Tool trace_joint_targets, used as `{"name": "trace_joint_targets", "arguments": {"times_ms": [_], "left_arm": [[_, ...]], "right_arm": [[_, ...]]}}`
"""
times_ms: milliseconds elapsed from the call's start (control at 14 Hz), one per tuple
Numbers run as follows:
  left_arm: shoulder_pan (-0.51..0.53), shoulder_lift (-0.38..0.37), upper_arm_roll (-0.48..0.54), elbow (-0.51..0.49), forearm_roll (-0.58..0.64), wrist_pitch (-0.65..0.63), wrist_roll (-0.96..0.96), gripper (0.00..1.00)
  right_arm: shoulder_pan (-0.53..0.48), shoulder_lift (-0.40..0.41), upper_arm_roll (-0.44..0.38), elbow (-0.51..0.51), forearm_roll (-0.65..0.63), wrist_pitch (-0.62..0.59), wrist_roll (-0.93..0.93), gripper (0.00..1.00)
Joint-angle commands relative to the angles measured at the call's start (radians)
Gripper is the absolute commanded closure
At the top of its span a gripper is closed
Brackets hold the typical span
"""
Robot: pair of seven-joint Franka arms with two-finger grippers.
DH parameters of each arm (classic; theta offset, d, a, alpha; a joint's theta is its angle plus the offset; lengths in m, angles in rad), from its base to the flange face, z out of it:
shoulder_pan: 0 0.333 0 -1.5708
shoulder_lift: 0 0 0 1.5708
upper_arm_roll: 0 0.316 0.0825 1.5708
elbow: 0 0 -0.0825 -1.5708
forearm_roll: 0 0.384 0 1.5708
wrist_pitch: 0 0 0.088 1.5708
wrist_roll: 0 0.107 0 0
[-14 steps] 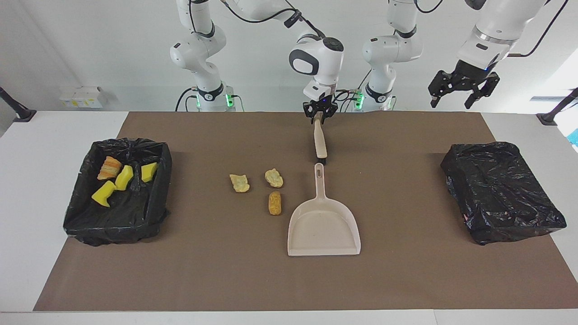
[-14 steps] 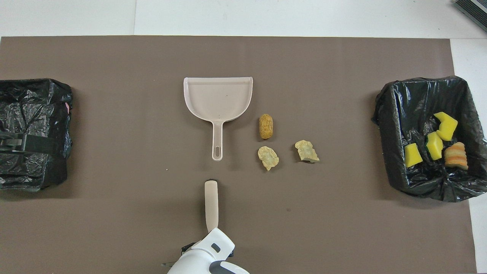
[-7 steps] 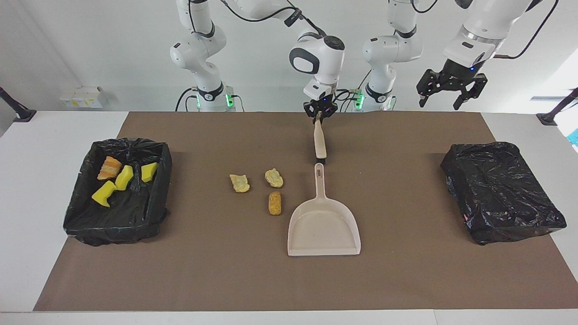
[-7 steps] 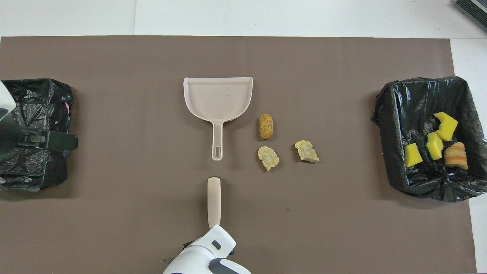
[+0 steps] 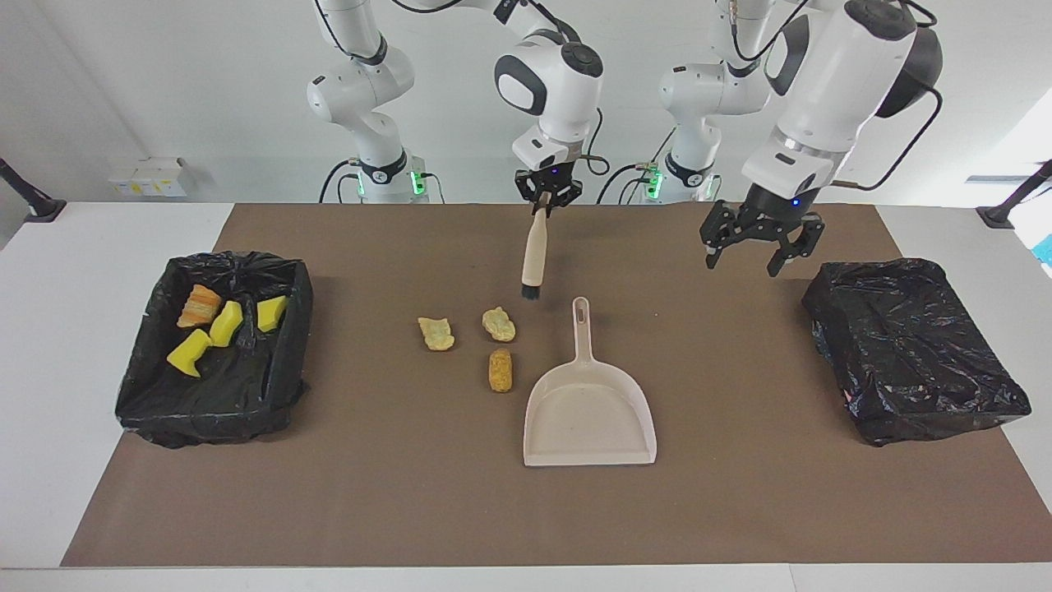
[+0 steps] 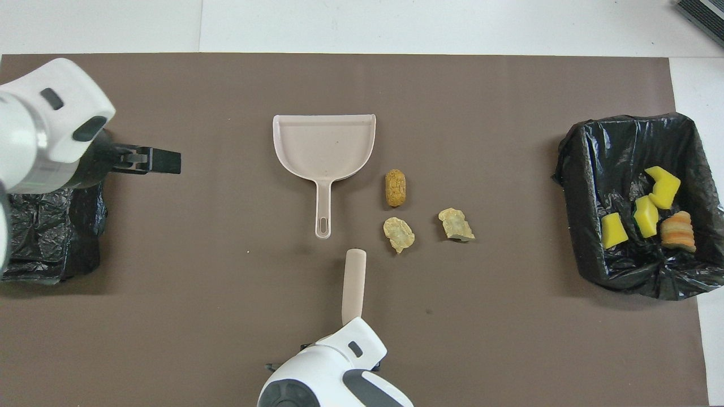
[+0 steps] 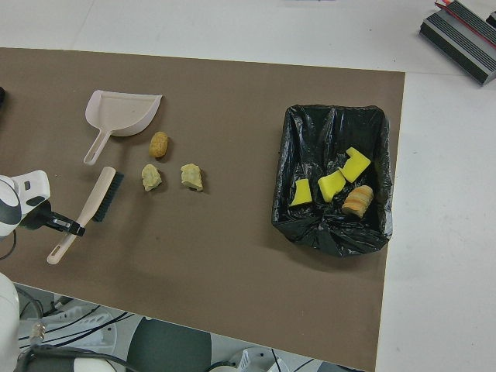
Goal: Sweep and dump trash in bin
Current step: 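Reach the left gripper to the dustpan handle while the right gripper lifts the brush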
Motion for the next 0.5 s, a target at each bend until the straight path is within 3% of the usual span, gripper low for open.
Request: {"name": "trace_joint_targets", "arguments": {"times_ms": [0,287,430], "left_arm": [[-0.082,0.095,0.014,0.058,0.018,0.020,-0.017,0.00],[-0.233,0.255,0.014,0.061,0.100,0.133,-0.126,0.00],[-0.260,0.263,0.012,0.043,0.100,0.163,-0.180,0.00]], "right_arm": [[-0.118,-0.076,0.007,-0.018,0.034,-0.087,-0.144,1.00],[-0.247,-0.106,0.003,-0.018,0.034,-0.144,-0.266,1.00],[-0.341,-0.115,0.004,-0.018,0.033,-0.158,-0.414,1.00]]}}
